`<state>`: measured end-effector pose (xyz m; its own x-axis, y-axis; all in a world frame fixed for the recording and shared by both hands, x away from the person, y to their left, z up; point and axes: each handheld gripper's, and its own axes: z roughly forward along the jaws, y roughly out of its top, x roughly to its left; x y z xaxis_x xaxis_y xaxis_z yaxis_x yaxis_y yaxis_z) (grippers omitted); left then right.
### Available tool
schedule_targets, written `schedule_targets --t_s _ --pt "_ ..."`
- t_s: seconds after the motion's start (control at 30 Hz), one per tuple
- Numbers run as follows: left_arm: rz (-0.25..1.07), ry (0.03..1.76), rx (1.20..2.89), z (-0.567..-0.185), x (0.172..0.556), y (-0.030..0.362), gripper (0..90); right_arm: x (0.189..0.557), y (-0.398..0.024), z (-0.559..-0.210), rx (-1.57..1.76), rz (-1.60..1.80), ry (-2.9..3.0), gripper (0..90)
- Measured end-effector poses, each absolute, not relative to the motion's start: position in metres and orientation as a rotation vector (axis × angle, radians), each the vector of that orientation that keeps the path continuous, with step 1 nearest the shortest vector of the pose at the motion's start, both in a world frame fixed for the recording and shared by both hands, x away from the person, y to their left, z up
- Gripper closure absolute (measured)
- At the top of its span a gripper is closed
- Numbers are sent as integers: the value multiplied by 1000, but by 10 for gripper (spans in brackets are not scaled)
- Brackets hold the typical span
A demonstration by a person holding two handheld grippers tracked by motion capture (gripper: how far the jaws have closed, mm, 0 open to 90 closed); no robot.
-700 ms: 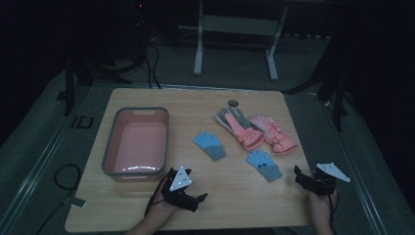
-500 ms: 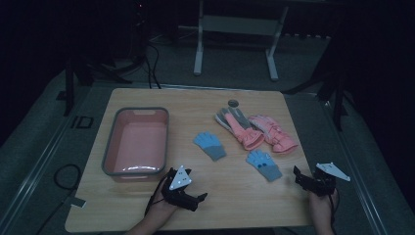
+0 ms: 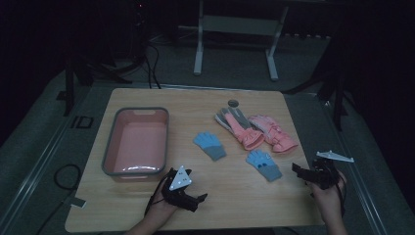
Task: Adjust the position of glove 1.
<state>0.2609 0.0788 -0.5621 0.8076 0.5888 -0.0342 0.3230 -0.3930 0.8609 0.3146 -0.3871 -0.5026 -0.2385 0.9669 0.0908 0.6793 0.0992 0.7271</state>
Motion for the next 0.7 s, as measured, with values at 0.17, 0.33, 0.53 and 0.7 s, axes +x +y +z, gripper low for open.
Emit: schedule_targets --t_s 0.17,0.33,0.53,0.7 --pt "342 679 2009 -562 261 79 3 320 -372 -482 1527 969 2028 121" --pt "339 679 2010 -562 261 79 3 328 -356 -465 1467 1001 2088 119" --pt "342 676 2013 -562 260 79 3 340 -336 -450 1405 992 2133 120" --pt "338 672 2017 -562 261 78 3 350 -321 -441 1350 972 2182 131"
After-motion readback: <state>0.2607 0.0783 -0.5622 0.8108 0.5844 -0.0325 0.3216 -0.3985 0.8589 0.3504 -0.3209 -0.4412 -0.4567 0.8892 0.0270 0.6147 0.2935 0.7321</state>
